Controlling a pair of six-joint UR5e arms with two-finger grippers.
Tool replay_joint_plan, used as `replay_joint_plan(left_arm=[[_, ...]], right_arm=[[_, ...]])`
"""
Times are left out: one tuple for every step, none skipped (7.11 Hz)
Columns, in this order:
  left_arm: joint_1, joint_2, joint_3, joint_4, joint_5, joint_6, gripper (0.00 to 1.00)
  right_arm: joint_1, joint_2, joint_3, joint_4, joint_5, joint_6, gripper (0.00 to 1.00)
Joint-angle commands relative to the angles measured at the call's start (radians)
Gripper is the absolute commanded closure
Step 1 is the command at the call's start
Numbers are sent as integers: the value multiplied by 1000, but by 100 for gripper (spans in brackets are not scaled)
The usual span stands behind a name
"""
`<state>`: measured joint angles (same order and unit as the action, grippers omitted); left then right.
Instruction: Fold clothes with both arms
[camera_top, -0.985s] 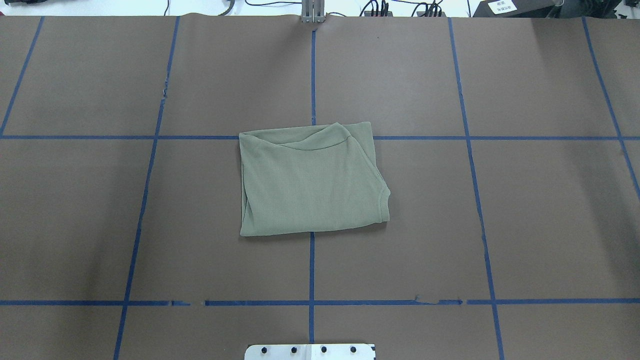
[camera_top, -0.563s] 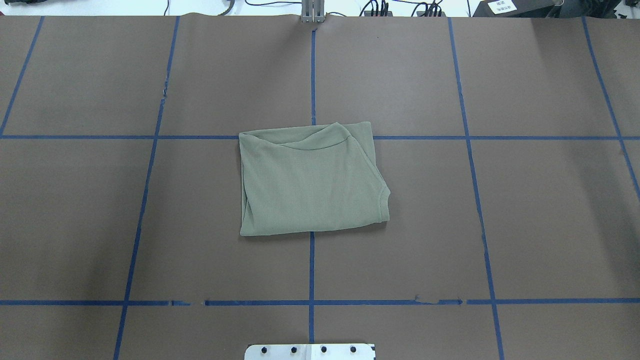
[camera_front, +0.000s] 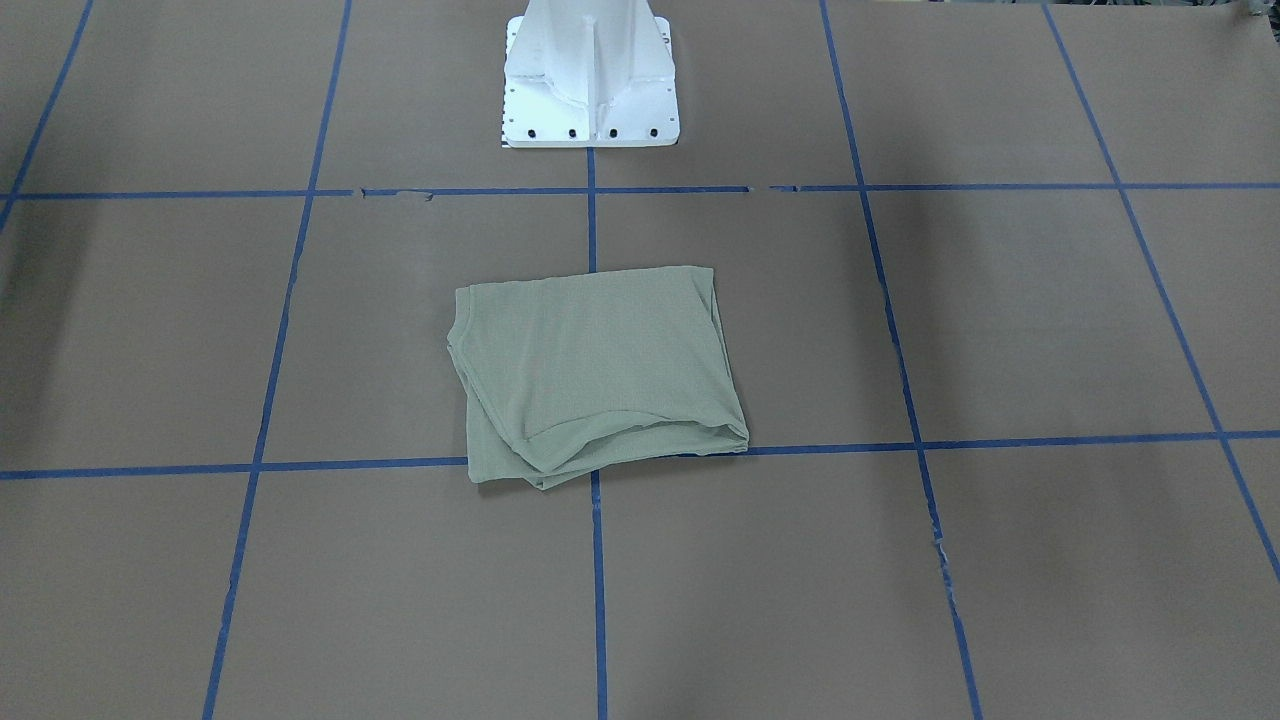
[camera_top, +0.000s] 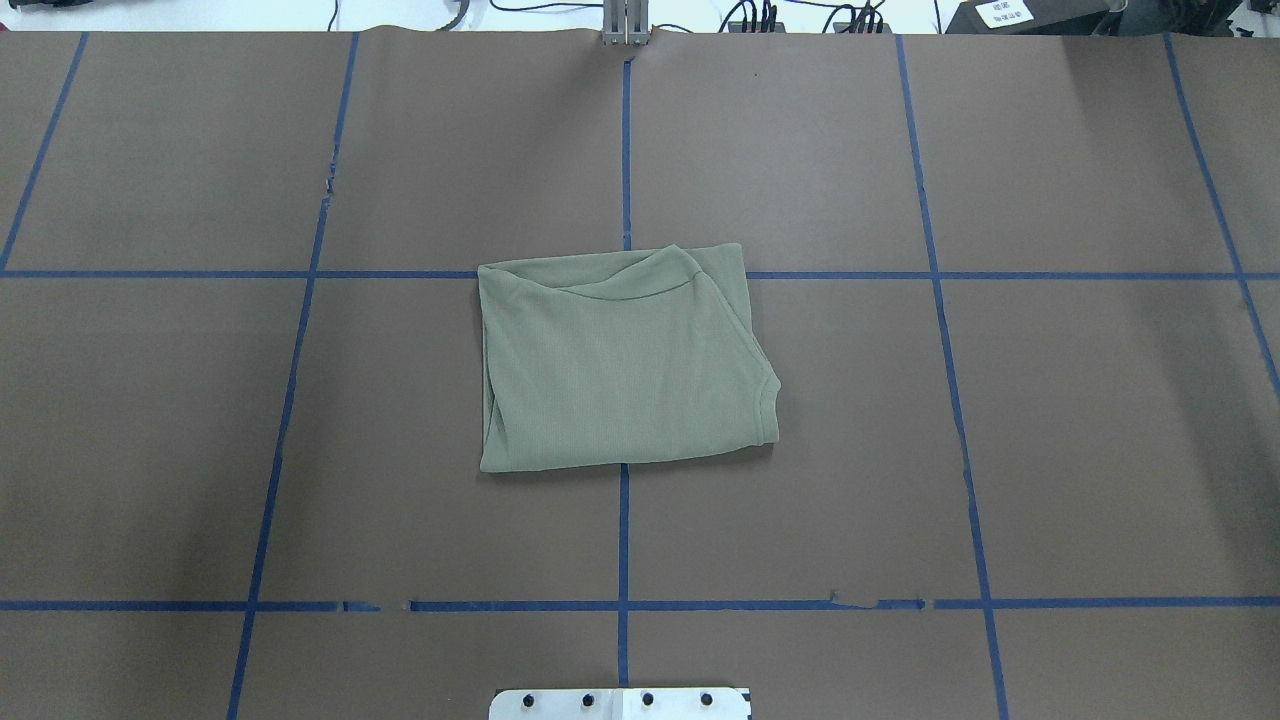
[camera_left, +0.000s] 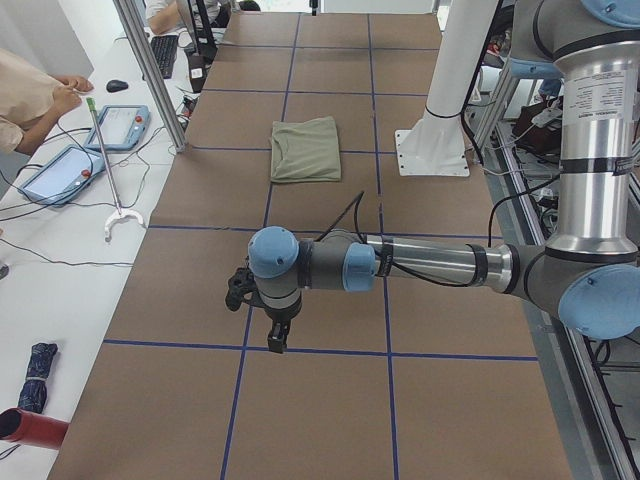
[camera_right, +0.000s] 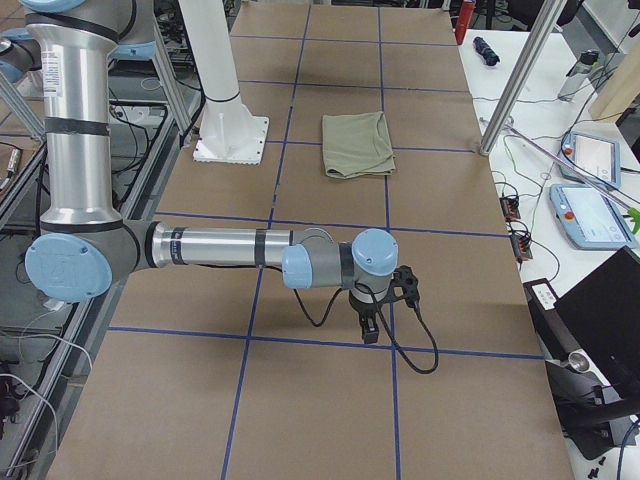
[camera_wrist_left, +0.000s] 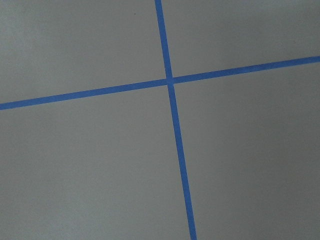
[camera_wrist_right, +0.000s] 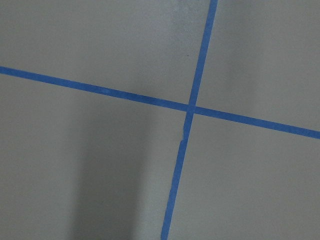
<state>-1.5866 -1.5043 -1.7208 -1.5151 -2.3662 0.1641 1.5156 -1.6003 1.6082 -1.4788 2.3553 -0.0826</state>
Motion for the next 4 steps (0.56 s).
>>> replay_joint_plan(left_arm=[[-1,3,-16,0,10,0,0],[-1,4,-19,1,10,0,0],[-1,4,-20,1,10,0,0],[-1,4,-20,1,10,0,0]], right_arm=[[0,-7,-5,0,-1,0,0],[1,-9,-4,2,-1,-2,0],[2,-10,-4,0,-2,-2,0],[2,-9,-4,2,-2,-2,0]])
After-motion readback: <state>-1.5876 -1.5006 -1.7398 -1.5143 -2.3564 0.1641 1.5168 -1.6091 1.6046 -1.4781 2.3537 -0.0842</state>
